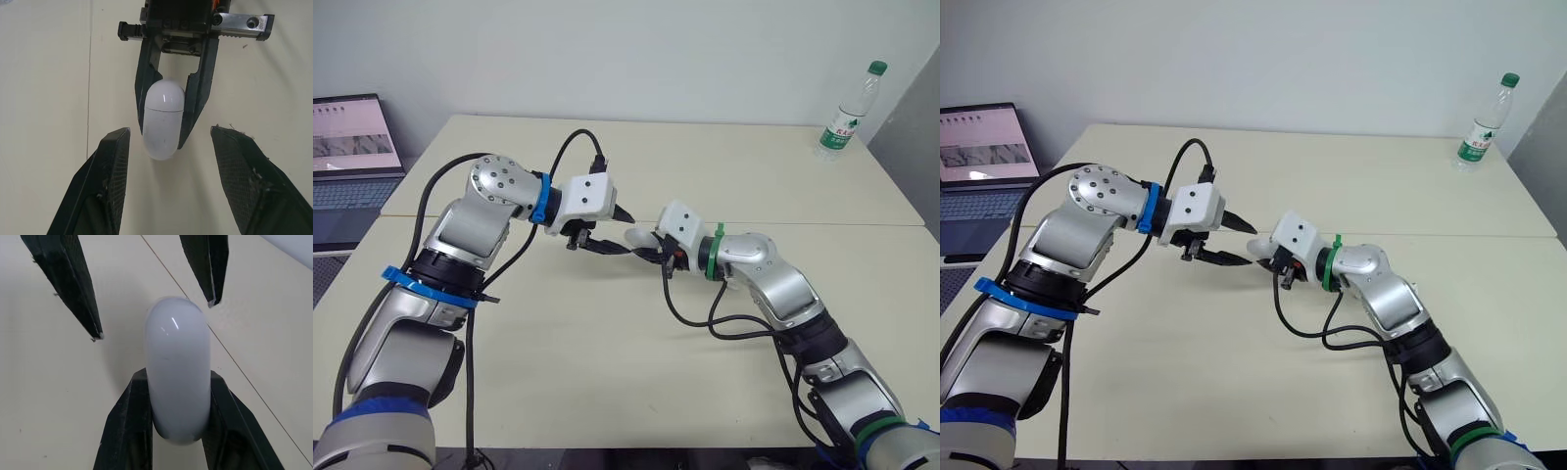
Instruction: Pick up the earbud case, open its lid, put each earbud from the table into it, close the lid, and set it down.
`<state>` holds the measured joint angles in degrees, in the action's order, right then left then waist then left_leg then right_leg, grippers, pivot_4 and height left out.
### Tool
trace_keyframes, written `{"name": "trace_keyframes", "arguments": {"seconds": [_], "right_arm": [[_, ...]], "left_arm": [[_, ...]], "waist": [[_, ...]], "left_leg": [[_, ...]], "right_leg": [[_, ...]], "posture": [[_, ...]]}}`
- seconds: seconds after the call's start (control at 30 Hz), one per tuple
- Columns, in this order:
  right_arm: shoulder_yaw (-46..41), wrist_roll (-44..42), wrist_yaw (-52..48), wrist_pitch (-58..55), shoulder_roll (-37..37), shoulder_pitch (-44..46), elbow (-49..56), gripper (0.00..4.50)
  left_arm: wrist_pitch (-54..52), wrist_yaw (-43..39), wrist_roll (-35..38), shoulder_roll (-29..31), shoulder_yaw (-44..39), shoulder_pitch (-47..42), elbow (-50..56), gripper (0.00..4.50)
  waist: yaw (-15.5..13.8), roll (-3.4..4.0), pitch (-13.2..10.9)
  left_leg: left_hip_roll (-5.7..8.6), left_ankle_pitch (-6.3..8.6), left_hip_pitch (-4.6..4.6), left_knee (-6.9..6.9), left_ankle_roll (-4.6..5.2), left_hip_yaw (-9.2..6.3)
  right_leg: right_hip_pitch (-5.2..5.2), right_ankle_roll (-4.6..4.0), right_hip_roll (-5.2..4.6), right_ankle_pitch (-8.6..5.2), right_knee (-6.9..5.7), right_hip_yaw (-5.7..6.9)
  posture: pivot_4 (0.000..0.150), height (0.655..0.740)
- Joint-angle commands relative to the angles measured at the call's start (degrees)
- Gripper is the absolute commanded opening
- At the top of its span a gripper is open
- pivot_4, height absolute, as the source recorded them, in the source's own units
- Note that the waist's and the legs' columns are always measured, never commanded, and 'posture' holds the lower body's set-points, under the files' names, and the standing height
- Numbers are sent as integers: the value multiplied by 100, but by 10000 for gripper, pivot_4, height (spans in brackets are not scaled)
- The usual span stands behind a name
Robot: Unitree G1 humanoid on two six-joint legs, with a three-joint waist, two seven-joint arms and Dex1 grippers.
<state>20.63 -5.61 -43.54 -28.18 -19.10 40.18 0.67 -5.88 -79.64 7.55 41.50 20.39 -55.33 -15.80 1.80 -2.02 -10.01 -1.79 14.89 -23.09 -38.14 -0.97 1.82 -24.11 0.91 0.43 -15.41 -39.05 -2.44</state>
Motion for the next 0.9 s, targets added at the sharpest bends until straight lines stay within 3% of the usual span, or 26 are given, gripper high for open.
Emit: {"name": "trace_keyframes", "arguments": {"seconds": [0.03, 0.37, 0.53, 0.9], "right_arm": [[11, 63, 1, -19, 63, 172, 409, 8553], [90, 163, -36, -123, 90, 171, 619, 8553], [75, 171, -84, -132, 89, 203, 591, 8553], [99, 261, -182, -69, 10, 217, 502, 8553]], "left_arm": [[196, -75, -147, -77, -98, -173, -95, 26967], [178, -90, -262, -217, -249, -202, -189, 26967], [178, -109, -263, -279, -279, -206, -157, 16650], [117, -125, -325, -374, -269, -284, -111, 16599]], "waist": [[0, 0, 0], [2, 0, 0], [2, 0, 0], [2, 0, 0]], "left_leg": [[1, 0, -2, -1, 0, 0], [1, 0, -4, -3, 0, -3], [2, 0, -4, -4, 0, -3], [2, 0, -4, -5, 0, -4]], "right_leg": [[0, 0, 0, 0, 0, 0], [-1, 0, -2, 0, -1, 0], [0, 0, -2, 0, -2, 2], [0, 0, -2, 0, -2, 2]], "posture": [[1500, 7400], [1500, 7400], [1500, 7400], [1500, 7400]]}}
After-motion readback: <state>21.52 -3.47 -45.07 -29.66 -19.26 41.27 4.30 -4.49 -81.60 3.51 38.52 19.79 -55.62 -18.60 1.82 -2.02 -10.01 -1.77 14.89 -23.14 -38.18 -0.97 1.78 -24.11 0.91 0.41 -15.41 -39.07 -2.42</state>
